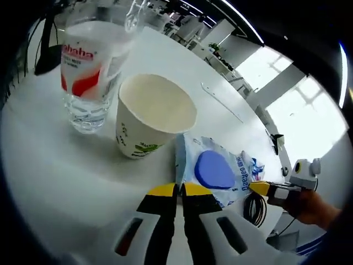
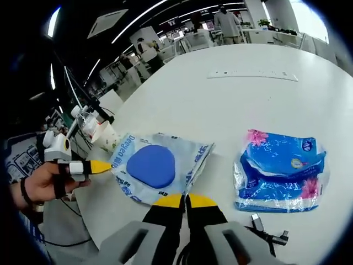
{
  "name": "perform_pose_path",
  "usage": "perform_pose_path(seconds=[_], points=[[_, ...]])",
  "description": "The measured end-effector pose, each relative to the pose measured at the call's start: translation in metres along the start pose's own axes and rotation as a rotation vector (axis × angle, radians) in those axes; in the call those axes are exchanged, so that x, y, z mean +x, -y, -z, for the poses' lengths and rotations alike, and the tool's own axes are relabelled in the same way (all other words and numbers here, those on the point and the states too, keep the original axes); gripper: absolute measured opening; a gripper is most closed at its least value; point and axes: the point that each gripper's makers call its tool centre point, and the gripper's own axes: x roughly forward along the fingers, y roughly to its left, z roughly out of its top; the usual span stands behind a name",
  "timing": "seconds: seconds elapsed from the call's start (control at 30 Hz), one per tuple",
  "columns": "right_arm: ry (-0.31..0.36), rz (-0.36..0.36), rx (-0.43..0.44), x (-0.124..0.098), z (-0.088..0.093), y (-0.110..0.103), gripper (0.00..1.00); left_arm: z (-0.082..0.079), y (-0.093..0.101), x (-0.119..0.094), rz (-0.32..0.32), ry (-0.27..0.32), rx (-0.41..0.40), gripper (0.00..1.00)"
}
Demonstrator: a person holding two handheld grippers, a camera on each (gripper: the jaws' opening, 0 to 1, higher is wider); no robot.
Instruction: Arrange the tabletop items into an orderly group along one side of the table until the central work area is clear of visible clutter.
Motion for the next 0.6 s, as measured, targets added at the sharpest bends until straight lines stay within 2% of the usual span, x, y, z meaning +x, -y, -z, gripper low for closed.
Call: perform_pose_path(seconds=[0.1, 0.27, 0.6], points=[[-0.001, 0.005, 0.003, 0.003, -0.001, 0.003, 0.00, -0.001, 0.003, 0.001, -0.003, 0.005, -0.016, 0.00], [-0.002, 0.004, 0.014, 0.009, -0.001, 0.005, 0.00, -0.003, -0.006, 0.008, -0.015, 0.001, -0.036, 0.01], [0.008, 0.016, 0.030, 0.012, -0.002, 0.008, 0.00, -0.005, -0.014, 0.013, -0.018, 0.001, 0.014, 0.01]])
